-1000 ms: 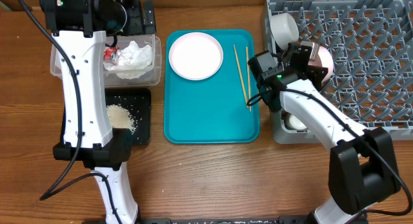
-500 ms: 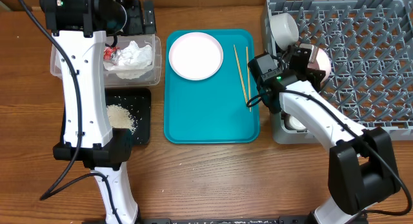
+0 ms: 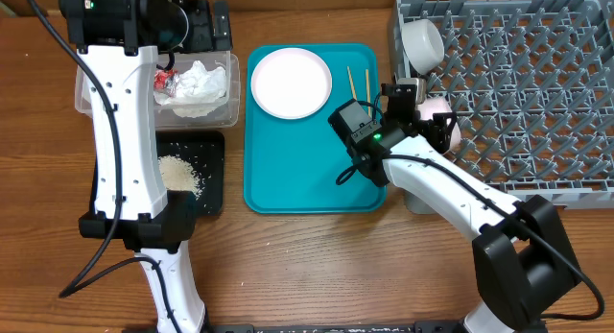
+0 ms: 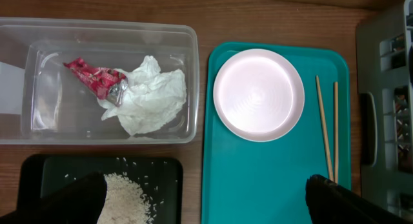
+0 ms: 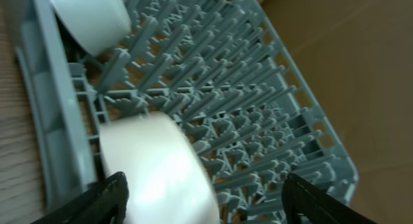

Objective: Sort waste into correct bins and load items into the dishwasher
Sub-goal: 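Reach right gripper to the white plate on the teal tray and grasp its rim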

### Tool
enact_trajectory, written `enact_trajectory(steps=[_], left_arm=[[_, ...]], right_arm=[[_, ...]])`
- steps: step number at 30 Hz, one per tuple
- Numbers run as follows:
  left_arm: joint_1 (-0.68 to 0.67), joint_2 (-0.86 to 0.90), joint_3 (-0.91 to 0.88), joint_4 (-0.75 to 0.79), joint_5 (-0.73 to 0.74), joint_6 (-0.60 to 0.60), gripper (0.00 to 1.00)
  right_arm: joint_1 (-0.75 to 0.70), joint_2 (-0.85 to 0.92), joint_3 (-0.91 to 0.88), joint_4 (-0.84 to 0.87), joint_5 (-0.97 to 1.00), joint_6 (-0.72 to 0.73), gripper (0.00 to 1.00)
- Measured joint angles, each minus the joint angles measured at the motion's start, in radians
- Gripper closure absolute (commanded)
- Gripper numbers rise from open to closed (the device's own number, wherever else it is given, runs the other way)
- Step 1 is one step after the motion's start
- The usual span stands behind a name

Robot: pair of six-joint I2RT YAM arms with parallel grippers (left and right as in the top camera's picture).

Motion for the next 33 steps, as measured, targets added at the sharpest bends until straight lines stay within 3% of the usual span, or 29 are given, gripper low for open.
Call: enact_trajectory(steps=[2,7,14,20,27,33], left_arm=[[0.0,0.0,0.0,0.0,0.0,0.0,0.0],[0.0,0.0,0.0,0.0,-0.001,0.0,0.0],[0.0,0.0,0.0,0.0,-0.002,0.0,0.0],[0.0,0.0,0.0,0.0,-0.003,0.0,0.0],[0.0,0.0,0.0,0.0,-0.003,0.0,0.0],[0.0,0.0,0.0,0.0,-0.003,0.0,0.0]], right_arm=[[-0.001,0.001,0.02,0.016,-0.053,-0.012,0.2],[-0.013,0.003,0.16,0.187,-0.396,-0.107,0.18],[-0.089,0.007,0.229,0.487,-0.996,-0.122,0.0],[-0.113,0.101,0.231,0.509,-1.172,-0.088,0.0],[-0.12,0.183,0.228,0.421,-1.446,-0.067,0.0],[-0.135,0.164,0.234,0.431,-1.554,-0.081,0.1]])
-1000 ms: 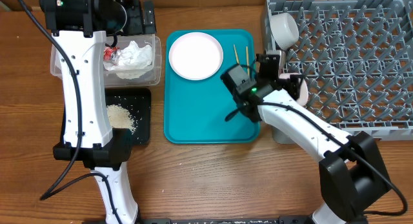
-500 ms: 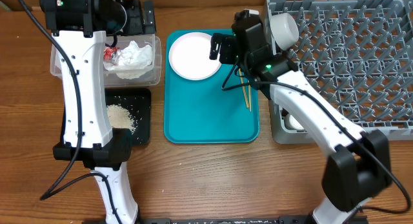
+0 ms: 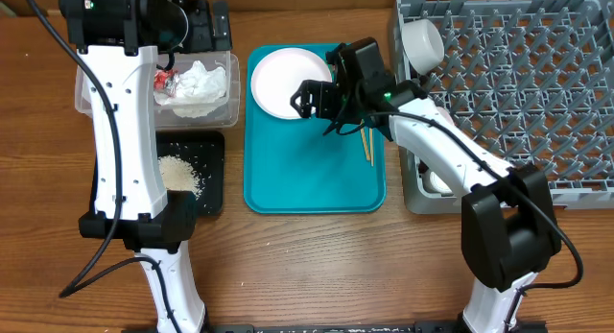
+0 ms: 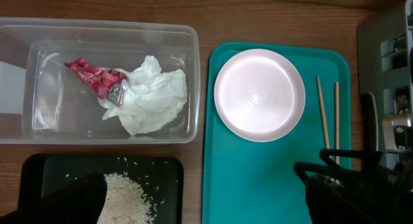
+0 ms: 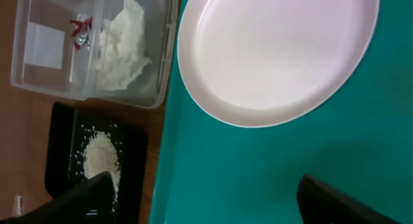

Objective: Sort waste into correct bins and load items into the dishwasher
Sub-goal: 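Reach right gripper to the white plate on the teal tray and grasp its rim, then carry the white plate right and stand it upright in the dish rack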

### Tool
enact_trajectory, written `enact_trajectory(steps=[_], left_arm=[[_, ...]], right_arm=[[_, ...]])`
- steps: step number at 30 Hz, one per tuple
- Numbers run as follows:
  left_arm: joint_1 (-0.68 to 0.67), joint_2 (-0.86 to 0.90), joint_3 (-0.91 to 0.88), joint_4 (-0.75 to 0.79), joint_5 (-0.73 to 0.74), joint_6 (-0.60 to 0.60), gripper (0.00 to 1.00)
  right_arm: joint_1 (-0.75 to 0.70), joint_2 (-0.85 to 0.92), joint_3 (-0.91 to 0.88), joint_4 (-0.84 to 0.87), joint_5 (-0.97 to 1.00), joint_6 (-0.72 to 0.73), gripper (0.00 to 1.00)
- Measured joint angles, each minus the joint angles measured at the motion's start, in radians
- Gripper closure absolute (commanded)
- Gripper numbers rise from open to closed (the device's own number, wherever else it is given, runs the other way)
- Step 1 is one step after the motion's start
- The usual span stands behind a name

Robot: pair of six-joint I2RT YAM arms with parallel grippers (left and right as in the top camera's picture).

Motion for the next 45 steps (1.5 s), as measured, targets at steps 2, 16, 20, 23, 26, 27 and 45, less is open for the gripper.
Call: enact_trajectory(steps=[2,16,20,23,26,27,45], left_arm=[[0.0,0.0,0.0,0.0,0.0,0.0,0.0],[0.0,0.0,0.0,0.0,0.0,0.0,0.0],[0.0,0.0,0.0,0.0,0.0,0.0,0.0],[0.0,0.0,0.0,0.0,0.0,0.0,0.0],[0.0,0.0,0.0,0.0,0.0,0.0,0.0],[0.0,0.0,0.0,0.0,0.0,0.0,0.0],[0.0,0.0,0.0,0.0,0.0,0.0,0.0]], right_arm=[[-0.005,-0.001,0.022,-0.066,0.034,0.008,0.1],[-0.01,0.141,0.461,-0.346,0.251,0.056,0.0],[-0.01,0.275,0.46,-0.354,0.283,0.104,0.08],[-0.01,0.347,0.452,-0.348,0.296,0.139,0.42],[-0.009,0.365,0.419,-0.304,0.33,0.18,0.44],[-0.01,0.365,0.41,-0.282,0.343,0.191,0.44],[-0.008,0.365,0.314,-0.153,0.419,0.253,0.8]])
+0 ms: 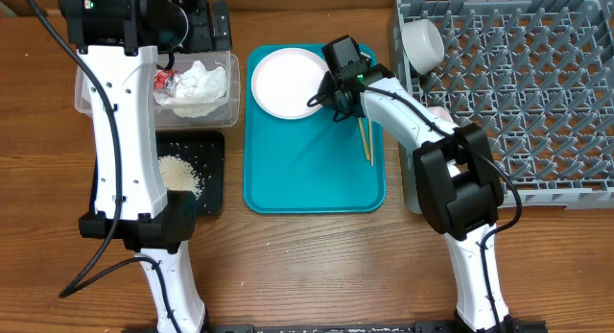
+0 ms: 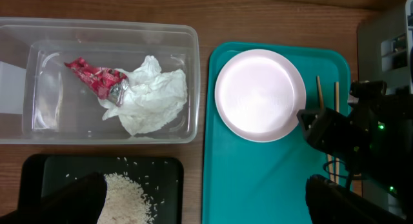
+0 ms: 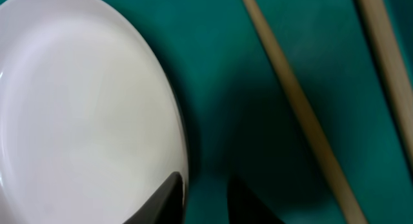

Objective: Sort waste into correct bins and load items into the dishwasher
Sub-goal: 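Carry the white plate right and stand it upright in the dish rack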

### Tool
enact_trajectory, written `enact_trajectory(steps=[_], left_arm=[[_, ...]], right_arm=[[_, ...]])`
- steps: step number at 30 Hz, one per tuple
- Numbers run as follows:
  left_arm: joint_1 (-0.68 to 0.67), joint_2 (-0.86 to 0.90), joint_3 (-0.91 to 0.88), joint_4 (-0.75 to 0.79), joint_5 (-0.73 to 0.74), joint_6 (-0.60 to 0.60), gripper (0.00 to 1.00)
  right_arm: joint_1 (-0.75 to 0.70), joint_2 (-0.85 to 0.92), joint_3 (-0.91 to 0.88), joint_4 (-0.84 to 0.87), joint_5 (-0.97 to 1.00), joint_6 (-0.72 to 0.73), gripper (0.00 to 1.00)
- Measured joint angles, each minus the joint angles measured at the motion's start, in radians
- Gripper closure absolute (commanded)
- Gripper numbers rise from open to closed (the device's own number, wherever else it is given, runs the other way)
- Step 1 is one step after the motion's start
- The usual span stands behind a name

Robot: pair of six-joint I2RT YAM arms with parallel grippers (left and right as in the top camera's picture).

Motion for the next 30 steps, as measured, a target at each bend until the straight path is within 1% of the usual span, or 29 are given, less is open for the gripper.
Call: enact_trajectory(steps=[6,8,9,10,16,21,23,26,28,30], left_arm=[[0.0,0.0,0.0,0.0,0.0,0.0,0.0],[0.0,0.0,0.0,0.0,0.0,0.0,0.0],[0.0,0.0,0.0,0.0,0.0,0.0,0.0],[0.0,0.0,0.0,0.0,0.0,0.0,0.0],[0.0,0.0,0.0,0.0,0.0,0.0,0.0],[0.0,0.0,0.0,0.0,0.0,0.0,0.0],[0.0,0.0,0.0,0.0,0.0,0.0,0.0],[0.0,0.0,0.0,0.0,0.0,0.0,0.0],[0.0,0.0,0.0,0.0,0.0,0.0,0.0],[0.0,0.0,0.0,0.0,0.0,0.0,0.0]], right_arm=[[0.006,-0.005,0.0,-0.13,0.004,0.002,0.81],[0.011,-0.009,0.0,-0.173,0.006,0.002,0.88],[0.014,-0.012,0.0,-0.191,0.006,0.002,0.94],[0.017,-0.014,0.0,-0.209,0.006,0.006,0.96],[0.02,-0.025,0.023,-0.295,-0.007,0.001,0.96],[0.02,-0.052,0.073,-0.375,-0.003,-0.084,0.96],[0.019,-0.091,0.106,-0.422,0.019,-0.128,0.96],[0.017,-0.194,0.166,-0.477,0.105,-0.211,0.96],[0.01,-0.28,0.2,-0.495,0.202,-0.273,0.96],[-0.009,-0.393,0.224,-0.5,0.347,-0.335,0.96]])
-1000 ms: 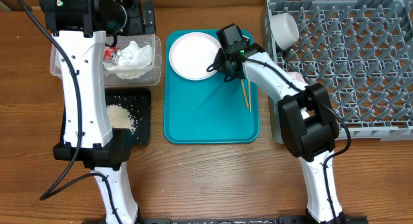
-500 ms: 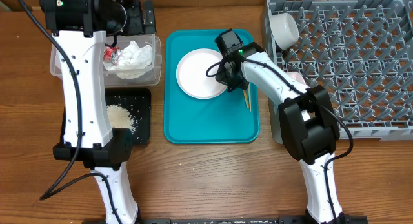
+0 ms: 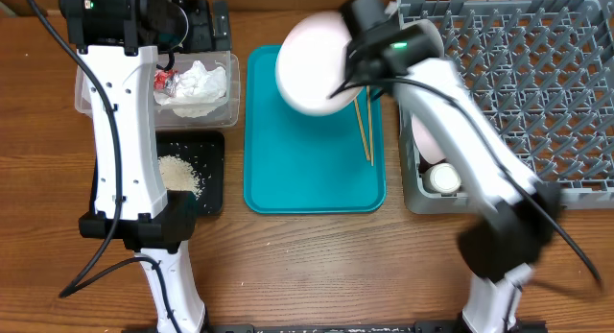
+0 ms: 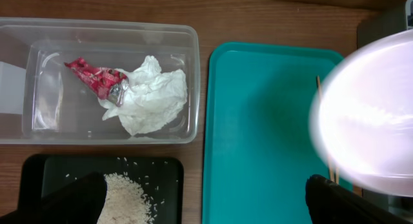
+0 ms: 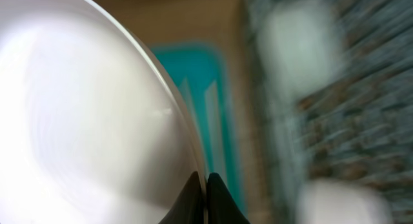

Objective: Sort waste into correct bins and load items into the dishwasher
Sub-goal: 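Carry the white plate right and stand it upright in the dish rack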

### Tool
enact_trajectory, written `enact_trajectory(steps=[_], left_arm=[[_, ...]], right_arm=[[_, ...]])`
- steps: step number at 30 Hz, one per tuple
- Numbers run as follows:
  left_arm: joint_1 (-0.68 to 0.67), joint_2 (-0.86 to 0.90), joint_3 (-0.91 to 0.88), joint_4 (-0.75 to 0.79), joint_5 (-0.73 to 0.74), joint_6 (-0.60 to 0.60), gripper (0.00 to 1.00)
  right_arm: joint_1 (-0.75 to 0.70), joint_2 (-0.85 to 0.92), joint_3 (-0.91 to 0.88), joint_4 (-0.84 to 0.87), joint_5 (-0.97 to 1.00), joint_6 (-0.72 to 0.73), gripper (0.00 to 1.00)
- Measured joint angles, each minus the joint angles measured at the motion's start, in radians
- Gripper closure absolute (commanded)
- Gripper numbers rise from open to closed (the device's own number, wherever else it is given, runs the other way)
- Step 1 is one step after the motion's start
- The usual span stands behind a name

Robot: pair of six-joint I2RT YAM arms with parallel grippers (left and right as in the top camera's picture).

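A white plate point(image 3: 312, 64) hangs in the air above the teal tray point(image 3: 307, 160), tilted and blurred. My right gripper point(image 5: 205, 180) is shut on the plate's point(image 5: 84, 133) rim. Two wooden chopsticks point(image 3: 365, 131) lie along the tray's right side. The grey dishwasher rack point(image 3: 518, 83) stands at the right with a white cup point(image 3: 422, 43) and a white bowl point(image 3: 430, 146) in it. My left gripper point(image 4: 200, 204) is open high above the bins, nothing between its fingers. The plate point(image 4: 371, 140) also fills the right of the left wrist view.
A clear bin point(image 3: 197, 93) at the left holds a crumpled tissue point(image 4: 151, 95) and a red wrapper point(image 4: 97, 79). A black tray point(image 3: 192, 170) below it holds rice point(image 4: 126, 198). Another small white round item point(image 3: 443, 178) sits at the rack's near left corner.
My right gripper has shut on the plate's rim. The plate has left the tray and is now held up tilted, nearer the rack. The left arm has not moved.
My right gripper was open at the rack's left edge by a white bowl. Then it was over the tray near the plate, still open. Then its fingers straddled the plate's right rim. Now it holds the plate in the air above the tray.
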Motion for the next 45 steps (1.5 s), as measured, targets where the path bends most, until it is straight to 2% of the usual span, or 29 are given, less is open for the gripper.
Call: enact_trajectory(steps=[4,7,16,22,31,32,34,36,37,42,45], left_arm=[[0.0,0.0,0.0,0.0,0.0,0.0,0.0],[0.0,0.0,0.0,0.0,0.0,0.0,0.0],[0.0,0.0,0.0,0.0,0.0,0.0,0.0],[0.0,0.0,0.0,0.0,0.0,0.0,0.0],[0.0,0.0,0.0,0.0,0.0,0.0,0.0],[0.0,0.0,0.0,0.0,0.0,0.0,0.0],[0.0,0.0,0.0,0.0,0.0,0.0,0.0],[0.0,0.0,0.0,0.0,0.0,0.0,0.0],[0.0,0.0,0.0,0.0,0.0,0.0,0.0],[0.0,0.0,0.0,0.0,0.0,0.0,0.0],[0.0,0.0,0.0,0.0,0.0,0.0,0.0]], right_arm=[[-0.089,-0.201,0.039,-0.012,0.324,-0.095,0.96],[-0.186,-0.217,0.041,0.042,0.433,-0.215,0.96],[-0.386,-0.044,-0.021,0.217,0.481,-0.435,0.96],[-0.397,0.066,-0.027,0.285,0.479,-0.546,0.96],[-0.398,0.209,-0.027,0.304,0.463,-0.581,0.96],[-0.398,0.216,-0.027,0.305,0.461,-0.58,0.94],[-0.399,0.229,-0.027,0.316,0.451,-0.579,0.64],[-0.399,0.23,-0.027,0.309,0.418,-0.582,0.4],[-0.399,0.23,-0.027,0.309,0.399,-0.576,0.25],[-0.399,0.23,0.011,0.174,0.264,-0.488,0.0],[-0.398,0.224,0.142,0.028,0.119,-0.47,0.0]])
